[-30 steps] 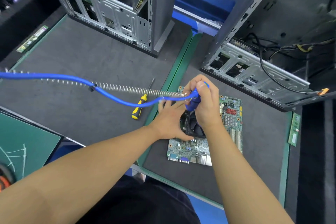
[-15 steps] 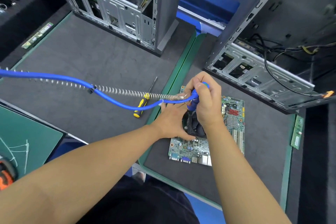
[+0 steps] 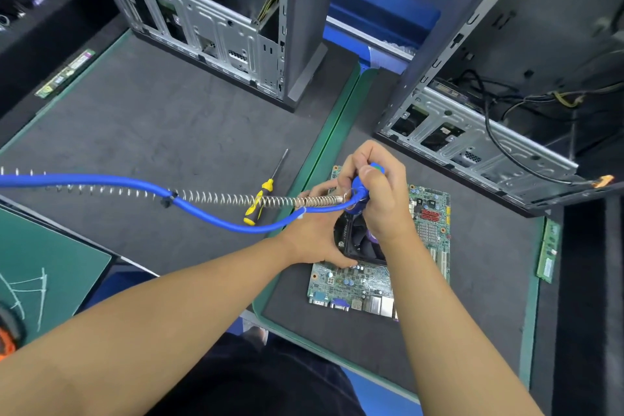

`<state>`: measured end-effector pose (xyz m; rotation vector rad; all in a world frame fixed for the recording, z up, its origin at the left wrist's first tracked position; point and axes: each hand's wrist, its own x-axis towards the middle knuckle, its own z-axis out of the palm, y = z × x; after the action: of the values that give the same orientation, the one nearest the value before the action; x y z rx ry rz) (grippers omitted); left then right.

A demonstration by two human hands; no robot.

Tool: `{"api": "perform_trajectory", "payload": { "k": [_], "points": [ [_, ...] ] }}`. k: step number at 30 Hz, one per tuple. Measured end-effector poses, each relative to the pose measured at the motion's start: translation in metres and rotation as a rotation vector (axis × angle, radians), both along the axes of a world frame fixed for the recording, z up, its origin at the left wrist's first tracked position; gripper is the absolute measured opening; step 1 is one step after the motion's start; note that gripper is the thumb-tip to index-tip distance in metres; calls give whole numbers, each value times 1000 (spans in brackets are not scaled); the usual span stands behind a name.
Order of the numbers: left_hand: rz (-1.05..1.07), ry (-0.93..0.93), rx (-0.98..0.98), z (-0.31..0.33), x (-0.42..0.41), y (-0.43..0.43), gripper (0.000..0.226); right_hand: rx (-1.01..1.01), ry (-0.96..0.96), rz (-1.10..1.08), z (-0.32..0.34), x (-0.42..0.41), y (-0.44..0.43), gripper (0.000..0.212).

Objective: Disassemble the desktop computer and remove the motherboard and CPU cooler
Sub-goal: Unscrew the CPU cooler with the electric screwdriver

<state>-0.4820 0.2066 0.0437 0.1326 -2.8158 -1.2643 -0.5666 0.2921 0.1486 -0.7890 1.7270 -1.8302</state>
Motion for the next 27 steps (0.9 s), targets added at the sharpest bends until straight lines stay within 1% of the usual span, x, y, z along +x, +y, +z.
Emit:
{"api": "perform_trajectory", "payload": {
  "k": [4, 6, 7, 9, 11, 13, 15, 17, 20, 23, 27],
  "points": [
    [-29, -11, -64, 9, -4, -5, 94, -7, -22, -14, 2, -1, 2, 10],
    [-45, 16, -111, 12, -7, -9, 92, -8, -45, -17, 1, -1, 4, 12],
    [-57, 17, -117, 12, -7, -10, 91, -11, -56, -11, 0, 0, 4, 15],
    [-90, -46, -92, 11, -6, -10, 90, -21, -110, -2, -2, 3, 3, 24],
    [-109, -104, -77, 6, -6, -10, 96, -17, -187, -30, -2, 4, 1, 31],
    [-122, -116, -128, 2, -4, -12, 107, -21, -254, -84, 3, 3, -1, 35],
    [-156, -106, -187, 0, -4, -16, 117, -57, -316, -112, 10, 0, -3, 31],
    [-172, -99, -151, 2, -4, -19, 121, -81, -373, -108, 20, -4, -5, 26],
    [-134, -118, -42, 9, -3, -24, 119, -78, -504, -52, 36, -6, -5, 21],
    [-95, -190, 63, 25, -4, -36, 110, -13, -614, 12, 43, -5, -3, 17],
    [-222, -253, 142, 47, 0, -51, 96, 31, -627, 19, 41, -4, -3, 29]
  ]
}}
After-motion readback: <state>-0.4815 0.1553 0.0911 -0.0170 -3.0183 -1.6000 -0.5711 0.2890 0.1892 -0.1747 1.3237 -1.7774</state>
